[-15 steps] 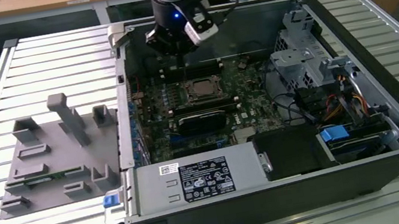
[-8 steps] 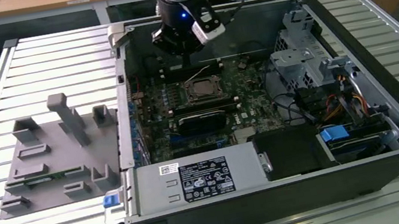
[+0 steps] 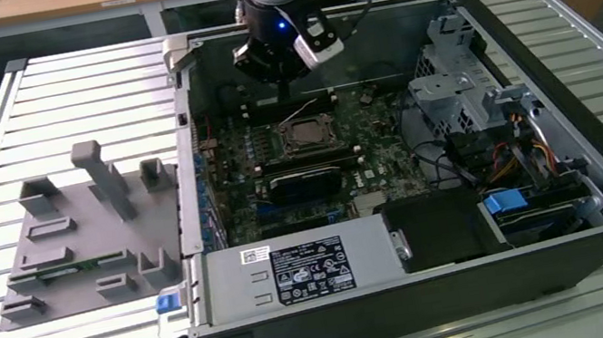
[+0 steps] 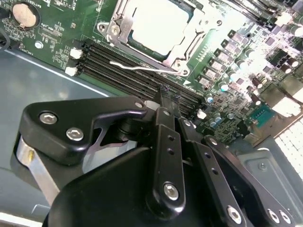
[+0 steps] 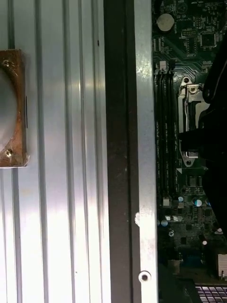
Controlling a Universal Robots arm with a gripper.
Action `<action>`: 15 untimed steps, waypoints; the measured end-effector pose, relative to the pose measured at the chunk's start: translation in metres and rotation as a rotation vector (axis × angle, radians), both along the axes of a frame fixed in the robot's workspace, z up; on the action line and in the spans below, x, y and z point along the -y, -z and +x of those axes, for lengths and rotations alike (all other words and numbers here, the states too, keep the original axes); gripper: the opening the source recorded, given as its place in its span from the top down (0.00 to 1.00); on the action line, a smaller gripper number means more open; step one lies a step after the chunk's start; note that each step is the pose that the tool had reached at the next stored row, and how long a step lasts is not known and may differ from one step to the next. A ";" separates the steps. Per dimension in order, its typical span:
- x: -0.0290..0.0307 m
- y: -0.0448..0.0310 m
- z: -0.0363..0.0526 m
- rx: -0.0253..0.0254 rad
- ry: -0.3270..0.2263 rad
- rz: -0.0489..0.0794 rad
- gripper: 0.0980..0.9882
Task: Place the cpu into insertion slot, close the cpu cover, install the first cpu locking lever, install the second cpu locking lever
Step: 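Install the first cpu locking lever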
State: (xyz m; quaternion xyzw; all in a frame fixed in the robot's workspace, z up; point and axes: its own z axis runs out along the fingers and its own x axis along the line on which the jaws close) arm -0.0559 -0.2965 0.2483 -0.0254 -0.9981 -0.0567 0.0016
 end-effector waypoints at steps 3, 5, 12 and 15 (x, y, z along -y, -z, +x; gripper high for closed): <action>0.0009 0.0022 0.0002 0.0001 0.000 0.000 0.99; 0.0011 0.0041 0.0008 0.0001 0.000 0.000 0.99; 0.0010 0.0094 0.0104 0.0002 0.000 0.000 0.99; 0.0010 0.0116 0.0143 0.0001 0.000 0.000 0.99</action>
